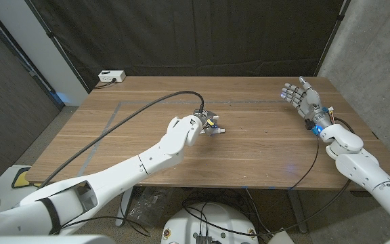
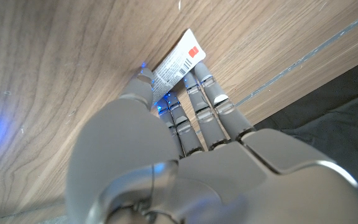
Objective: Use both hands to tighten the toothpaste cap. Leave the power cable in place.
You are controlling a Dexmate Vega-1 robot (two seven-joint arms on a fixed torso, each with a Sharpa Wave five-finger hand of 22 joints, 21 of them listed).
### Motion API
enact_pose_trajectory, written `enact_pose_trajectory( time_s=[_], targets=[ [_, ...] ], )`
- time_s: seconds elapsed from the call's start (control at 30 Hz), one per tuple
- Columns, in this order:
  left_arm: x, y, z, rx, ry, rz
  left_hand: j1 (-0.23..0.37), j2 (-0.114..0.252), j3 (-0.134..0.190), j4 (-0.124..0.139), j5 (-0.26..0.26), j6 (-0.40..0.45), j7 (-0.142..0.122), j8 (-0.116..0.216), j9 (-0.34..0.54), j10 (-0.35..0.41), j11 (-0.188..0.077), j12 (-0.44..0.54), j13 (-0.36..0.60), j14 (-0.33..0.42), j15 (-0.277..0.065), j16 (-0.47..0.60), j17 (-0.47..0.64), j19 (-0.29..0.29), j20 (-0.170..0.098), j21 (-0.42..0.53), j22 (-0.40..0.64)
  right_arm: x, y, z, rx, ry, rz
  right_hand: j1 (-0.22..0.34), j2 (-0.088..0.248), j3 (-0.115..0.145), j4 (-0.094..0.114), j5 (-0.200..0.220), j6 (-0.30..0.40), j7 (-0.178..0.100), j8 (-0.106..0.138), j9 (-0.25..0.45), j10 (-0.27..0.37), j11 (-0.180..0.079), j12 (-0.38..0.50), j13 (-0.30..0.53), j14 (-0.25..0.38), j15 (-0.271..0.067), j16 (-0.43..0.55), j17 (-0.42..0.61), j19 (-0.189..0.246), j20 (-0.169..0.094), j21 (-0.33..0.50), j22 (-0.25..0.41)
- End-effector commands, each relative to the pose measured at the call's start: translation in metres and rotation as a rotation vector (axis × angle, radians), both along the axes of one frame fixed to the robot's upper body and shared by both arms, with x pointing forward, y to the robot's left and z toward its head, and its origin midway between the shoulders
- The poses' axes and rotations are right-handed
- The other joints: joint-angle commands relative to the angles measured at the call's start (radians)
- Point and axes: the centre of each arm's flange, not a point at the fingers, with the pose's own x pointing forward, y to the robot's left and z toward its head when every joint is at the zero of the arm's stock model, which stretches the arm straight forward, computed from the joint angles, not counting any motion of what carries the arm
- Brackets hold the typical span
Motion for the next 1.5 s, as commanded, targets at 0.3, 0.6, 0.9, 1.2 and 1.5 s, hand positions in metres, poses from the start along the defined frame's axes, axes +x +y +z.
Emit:
enact_pose_trajectory(
  time_s=[0.3,0.6,0.9,1.2,1.5],
  targets=[
    [0.01,-0.001,0.001,-0.008,0.063,-0.027,0.036,0.004,0.047,0.005,0.002,0.118,0.002,0.02,0.005,0.157,-0.046,0.018,0.007,0.12,-0.127,0.013,-0.002,0.093,-0.04,0.052,0.0,0.004,0.004,-0.005,0.018,0.009,0.004,0.004,-0.001,-0.004,-0.004,0.005,0.007,-0.002,-0.003,0.004,0.014,-0.001,0.001,0.003,0.001,0.0,0.0,0.006,0.007,0.002,-0.004,0.005],
    [0.013,0.002,0.01,-0.013,0.057,-0.033,0.053,0.003,0.079,0.007,0.001,0.171,0.019,0.018,0.006,0.21,-0.053,0.015,0.007,0.187,-0.13,0.007,-0.004,0.152,-0.049,0.08,-0.008,0.005,0.007,-0.007,0.03,0.002,0.008,0.004,-0.001,-0.004,-0.004,0.005,0.007,-0.003,-0.004,0.004,0.013,-0.001,0.001,0.004,0.001,0.001,0.0,0.006,0.007,0.003,-0.006,0.005],
    [0.002,0.018,0.031,-0.05,-0.025,-0.046,0.037,-0.01,0.09,0.02,-0.003,0.14,0.014,-0.012,0.008,0.173,-0.041,-0.014,0.008,0.15,-0.123,-0.024,-0.004,0.1,-0.033,0.066,-0.007,0.005,0.012,-0.006,0.049,-0.027,0.015,0.004,-0.001,-0.004,-0.004,0.005,0.006,-0.003,-0.004,0.004,0.015,-0.001,0.001,0.004,0.001,0.001,0.0,0.006,0.009,0.001,-0.007,0.005],
    [-0.004,0.04,0.046,-0.182,-0.092,-0.079,0.019,-0.017,0.086,0.029,-0.005,0.147,0.011,-0.014,0.008,0.177,-0.043,-0.015,0.008,0.155,-0.119,-0.021,-0.002,0.102,-0.034,0.069,-0.006,0.008,0.016,-0.002,0.049,-0.055,0.019,0.005,0.0,-0.003,-0.005,0.005,0.007,-0.003,-0.004,0.004,0.014,-0.001,0.001,0.004,0.002,-0.001,0.0,0.006,0.01,0.002,-0.009,0.005],
    [-0.001,0.048,0.052,-0.237,-0.106,-0.08,0.03,-0.012,0.102,0.021,0.002,0.151,0.02,-0.018,0.008,0.187,-0.04,-0.015,0.008,0.167,-0.127,-0.018,-0.001,0.111,-0.04,0.075,-0.006,0.009,0.018,0.001,0.057,-0.065,0.011,0.009,0.001,-0.001,-0.007,0.006,0.007,-0.003,-0.004,0.004,0.015,-0.002,0.0,0.004,0.002,0.0,0.0,0.005,0.012,0.002,-0.011,0.005]
  ],
)
